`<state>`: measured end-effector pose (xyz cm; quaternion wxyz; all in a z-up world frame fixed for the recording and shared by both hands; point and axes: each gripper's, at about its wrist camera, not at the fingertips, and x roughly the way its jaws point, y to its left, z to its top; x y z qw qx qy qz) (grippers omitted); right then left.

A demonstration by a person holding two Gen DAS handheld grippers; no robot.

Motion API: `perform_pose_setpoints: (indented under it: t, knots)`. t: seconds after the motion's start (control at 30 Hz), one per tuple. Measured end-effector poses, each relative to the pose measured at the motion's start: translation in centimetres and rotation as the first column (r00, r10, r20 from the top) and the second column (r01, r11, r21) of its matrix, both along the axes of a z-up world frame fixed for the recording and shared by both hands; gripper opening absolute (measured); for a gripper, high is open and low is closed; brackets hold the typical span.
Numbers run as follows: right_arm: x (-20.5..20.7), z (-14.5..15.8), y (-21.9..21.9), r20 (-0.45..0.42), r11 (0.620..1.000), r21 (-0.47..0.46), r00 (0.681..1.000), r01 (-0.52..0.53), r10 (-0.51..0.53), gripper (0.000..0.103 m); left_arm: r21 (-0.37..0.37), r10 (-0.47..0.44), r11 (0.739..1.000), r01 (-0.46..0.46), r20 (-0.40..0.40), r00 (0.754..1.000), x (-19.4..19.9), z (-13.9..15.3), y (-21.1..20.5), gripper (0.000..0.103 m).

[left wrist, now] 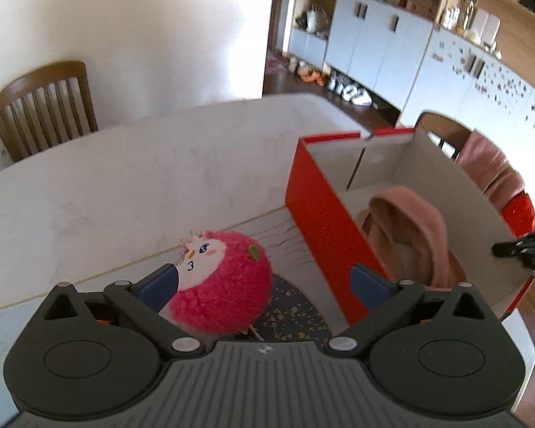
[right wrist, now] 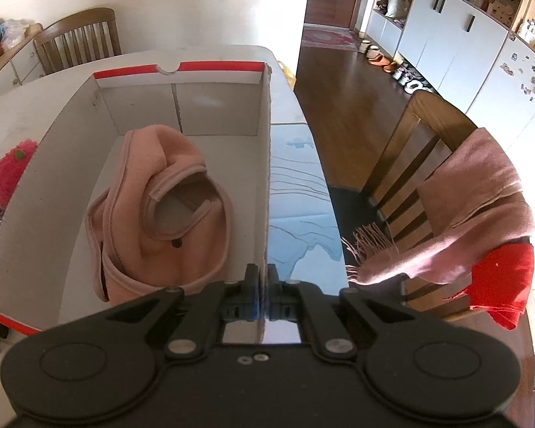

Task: Organize objects
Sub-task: 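Move the left gripper back to the pile and grasp the pink plush toy, then carry the pink plush toy into the box and release it onto the hat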

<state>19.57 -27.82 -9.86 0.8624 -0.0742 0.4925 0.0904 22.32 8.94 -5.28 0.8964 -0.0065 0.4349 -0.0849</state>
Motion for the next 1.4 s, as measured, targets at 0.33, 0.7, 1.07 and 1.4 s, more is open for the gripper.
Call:
perform_pose_setpoints:
  t: [0.33, 0.7, 1.07, 1.4]
  knots:
    - [-0.2, 0.0, 0.5, -0.002, 0.999, -0.025, 1.000, 0.021, -0.021, 0.004, 0.039, 0.004, 0.999, 0.000, -0.120, 0.993, 4.1, -4.9, 0.6, 0.103]
    - [-0.2, 0.0, 0.8, -0.001, 0.999, -0.038, 1.000, 0.030, -0.030, 0.005, 0.047, 0.088, 0.996, -0.082, -0.173, 0.981, 5.1, -7.9, 2.6, 0.103]
    - [-0.1, -0.2, 0.8, -0.002, 0.999, -0.035, 1.000, 0.027, -0.027, 0.005, 0.030, 0.115, 0.993, -0.112, -0.128, 0.985, 4.3, -7.1, 2.9, 0.083]
    - [0.0, -0.3, 0.7, -0.001, 0.999, -0.031, 1.000, 0.017, -0.017, 0.005, 0.037, 0.131, 0.991, -0.128, -0.097, 0.987, 2.9, -4.4, 2.1, 0.079]
